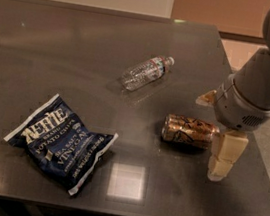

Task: Pick orange can

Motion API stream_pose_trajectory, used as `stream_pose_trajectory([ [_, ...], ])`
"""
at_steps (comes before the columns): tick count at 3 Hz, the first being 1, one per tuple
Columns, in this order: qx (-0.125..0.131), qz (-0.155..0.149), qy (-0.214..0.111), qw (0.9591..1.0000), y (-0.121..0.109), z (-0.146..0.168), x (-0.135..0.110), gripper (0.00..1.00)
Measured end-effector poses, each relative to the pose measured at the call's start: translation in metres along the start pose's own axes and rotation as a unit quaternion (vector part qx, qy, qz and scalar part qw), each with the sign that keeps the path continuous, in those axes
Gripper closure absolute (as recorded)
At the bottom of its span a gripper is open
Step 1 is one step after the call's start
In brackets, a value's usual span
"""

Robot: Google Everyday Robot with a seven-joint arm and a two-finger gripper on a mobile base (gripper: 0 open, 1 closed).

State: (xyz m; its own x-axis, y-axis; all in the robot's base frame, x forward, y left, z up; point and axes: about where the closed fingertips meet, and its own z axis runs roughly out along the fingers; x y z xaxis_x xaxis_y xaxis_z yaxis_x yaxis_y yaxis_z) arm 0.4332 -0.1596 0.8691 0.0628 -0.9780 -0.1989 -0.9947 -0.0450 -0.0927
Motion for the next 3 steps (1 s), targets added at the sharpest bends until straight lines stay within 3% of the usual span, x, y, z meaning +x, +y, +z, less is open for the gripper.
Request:
stream_pose_trajectory([
  [2,-0.007,-0.008,0.015,0.9998,-0.004,0.02,0.0,0.0],
  [3,-0.014,-0.003,0.016,0.9998,-0.007,0.028,0.0,0.18],
])
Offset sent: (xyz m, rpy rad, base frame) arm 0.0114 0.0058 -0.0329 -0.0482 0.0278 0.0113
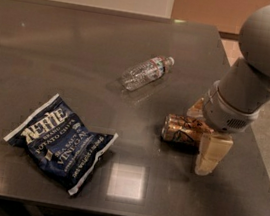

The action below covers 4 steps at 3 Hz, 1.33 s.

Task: Pick orange can

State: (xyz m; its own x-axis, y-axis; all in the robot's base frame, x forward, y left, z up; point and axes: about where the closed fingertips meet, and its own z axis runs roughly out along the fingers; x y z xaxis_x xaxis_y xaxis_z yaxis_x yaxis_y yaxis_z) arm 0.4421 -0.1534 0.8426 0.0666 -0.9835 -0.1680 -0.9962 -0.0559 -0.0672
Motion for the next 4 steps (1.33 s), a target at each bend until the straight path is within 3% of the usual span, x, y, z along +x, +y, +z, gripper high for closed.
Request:
stream_pose_trajectory([
  [2,-0.002,0.006,-0.001,1.0,-0.004,0.0,-0.001,0.64],
  [3,0.003,0.009,-0.007,0.9999,-0.007,-0.016,-0.003,0.87],
  [4,0.009,0.005,-0.011,0.9999,-0.014,-0.042,-0.006,1.0],
])
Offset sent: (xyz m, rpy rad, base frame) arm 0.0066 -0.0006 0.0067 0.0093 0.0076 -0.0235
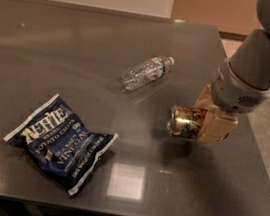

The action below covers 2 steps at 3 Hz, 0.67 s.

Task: Pick orange can

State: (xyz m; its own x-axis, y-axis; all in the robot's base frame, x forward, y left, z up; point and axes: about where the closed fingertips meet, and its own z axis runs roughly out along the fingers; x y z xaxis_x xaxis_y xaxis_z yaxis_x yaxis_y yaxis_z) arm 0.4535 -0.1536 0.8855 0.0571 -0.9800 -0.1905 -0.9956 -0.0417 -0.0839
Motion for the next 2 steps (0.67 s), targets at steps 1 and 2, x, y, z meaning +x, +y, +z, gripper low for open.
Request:
stream_pose_trajectory([
  [1,-0.006,0.005,-0.016,0.9998,-0.013,-0.021,-0.006,1.0],
  [2,0.012,0.006,-0.039,0.9991,-0.047,-0.058,-0.029,1.0],
])
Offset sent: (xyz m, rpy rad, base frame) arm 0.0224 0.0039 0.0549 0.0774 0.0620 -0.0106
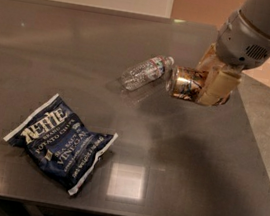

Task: Pick orange can

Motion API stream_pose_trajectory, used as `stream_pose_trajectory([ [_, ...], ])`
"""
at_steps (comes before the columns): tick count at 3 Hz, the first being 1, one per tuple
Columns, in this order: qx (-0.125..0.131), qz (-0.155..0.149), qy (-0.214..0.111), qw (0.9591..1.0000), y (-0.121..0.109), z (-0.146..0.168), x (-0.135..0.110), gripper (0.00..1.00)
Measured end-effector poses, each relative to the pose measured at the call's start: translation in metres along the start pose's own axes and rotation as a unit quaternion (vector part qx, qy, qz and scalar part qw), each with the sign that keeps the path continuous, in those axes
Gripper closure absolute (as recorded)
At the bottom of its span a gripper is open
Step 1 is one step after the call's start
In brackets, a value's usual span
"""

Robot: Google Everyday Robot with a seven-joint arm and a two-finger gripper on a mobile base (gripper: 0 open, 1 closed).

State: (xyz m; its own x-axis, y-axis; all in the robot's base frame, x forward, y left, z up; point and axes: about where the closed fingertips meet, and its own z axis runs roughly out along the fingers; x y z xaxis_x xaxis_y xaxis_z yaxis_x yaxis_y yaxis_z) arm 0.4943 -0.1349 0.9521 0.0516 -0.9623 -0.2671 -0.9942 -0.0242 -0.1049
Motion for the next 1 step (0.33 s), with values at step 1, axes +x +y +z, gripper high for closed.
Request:
stream_pose_trajectory([
  [1,0.011,-0.001,-0.004,0.9999,-0.0052,-0.0004,-0.003,1.0],
])
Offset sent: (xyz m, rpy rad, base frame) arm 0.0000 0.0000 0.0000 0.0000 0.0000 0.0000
